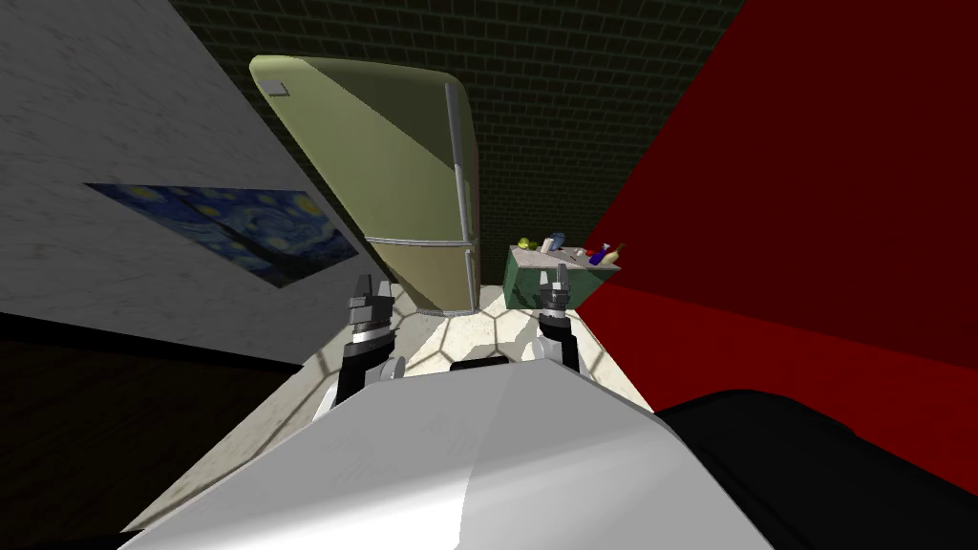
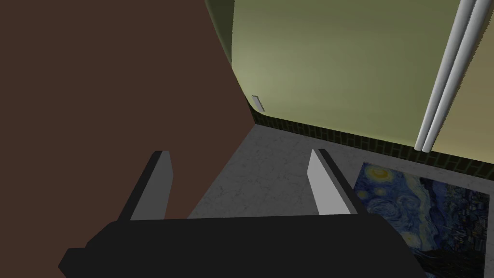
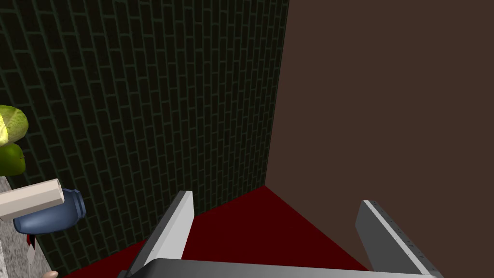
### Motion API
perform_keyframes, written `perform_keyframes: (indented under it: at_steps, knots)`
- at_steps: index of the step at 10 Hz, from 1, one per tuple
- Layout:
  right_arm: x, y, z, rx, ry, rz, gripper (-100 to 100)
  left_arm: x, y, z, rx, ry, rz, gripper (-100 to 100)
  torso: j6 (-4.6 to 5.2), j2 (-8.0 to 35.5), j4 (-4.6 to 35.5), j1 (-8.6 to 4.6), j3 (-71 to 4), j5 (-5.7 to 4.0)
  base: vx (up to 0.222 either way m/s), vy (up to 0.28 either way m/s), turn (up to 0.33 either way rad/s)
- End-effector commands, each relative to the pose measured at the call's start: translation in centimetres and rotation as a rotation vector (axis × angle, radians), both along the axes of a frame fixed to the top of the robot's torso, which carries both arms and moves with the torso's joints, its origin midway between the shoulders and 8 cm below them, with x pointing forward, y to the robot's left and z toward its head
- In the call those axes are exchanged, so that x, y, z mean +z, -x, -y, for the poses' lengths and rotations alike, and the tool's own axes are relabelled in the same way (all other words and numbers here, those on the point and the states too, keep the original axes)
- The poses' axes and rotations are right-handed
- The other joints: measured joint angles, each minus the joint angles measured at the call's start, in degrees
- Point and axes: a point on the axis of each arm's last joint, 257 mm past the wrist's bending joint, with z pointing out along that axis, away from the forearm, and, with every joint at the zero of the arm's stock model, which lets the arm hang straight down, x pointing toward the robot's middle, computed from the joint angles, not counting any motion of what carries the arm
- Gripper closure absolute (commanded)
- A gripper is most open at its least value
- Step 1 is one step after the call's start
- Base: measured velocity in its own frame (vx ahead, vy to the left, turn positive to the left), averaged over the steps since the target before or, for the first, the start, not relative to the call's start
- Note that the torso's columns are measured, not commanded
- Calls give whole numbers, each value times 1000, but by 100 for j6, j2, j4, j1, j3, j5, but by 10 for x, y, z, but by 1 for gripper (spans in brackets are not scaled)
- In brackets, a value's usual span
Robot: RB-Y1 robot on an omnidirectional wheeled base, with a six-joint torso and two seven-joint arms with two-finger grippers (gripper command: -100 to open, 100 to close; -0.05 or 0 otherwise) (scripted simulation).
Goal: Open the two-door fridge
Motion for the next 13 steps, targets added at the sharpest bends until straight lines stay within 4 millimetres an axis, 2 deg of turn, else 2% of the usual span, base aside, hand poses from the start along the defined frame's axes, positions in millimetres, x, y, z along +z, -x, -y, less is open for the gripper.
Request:
perform_keyframes:
  at_steps: [1, 9, 10, 11, 13]
  knots:
    - [0, 0, 0, 0, 0, 0, 0, 0, 0, 0, 0, 0, 0, 0, 0, 232, 235, 0, -467, 0, 0, 0, 0]
    - [0, 0, 0, 0, 0, 0, 0, 0, 0, 0, 0, 0, 0, 0, 0, 3539, 3537, 0, -7073, 0, 0, 0, 0]
    - [0, 0, 0, 0, 0, 0, 0, -2, -3, 0, -14, -28, -16, -100, 0, 3962, 3960, 0, -7919, 0, 32, -25, 8]
    - [0, 0, 0, 0, 0, 0, 0, -4, -5, -1, -22, -48, -32, -100, 0, 4147, 4147, -6, -8318, -1, 55, -47, 17]
    - [0, 0, 0, 0, 0, 0, 0, -9, -12, -5, -35, -88, -71, -100, 0, 4205, 4217, -9, -8462, -3, 98, -64, 16]
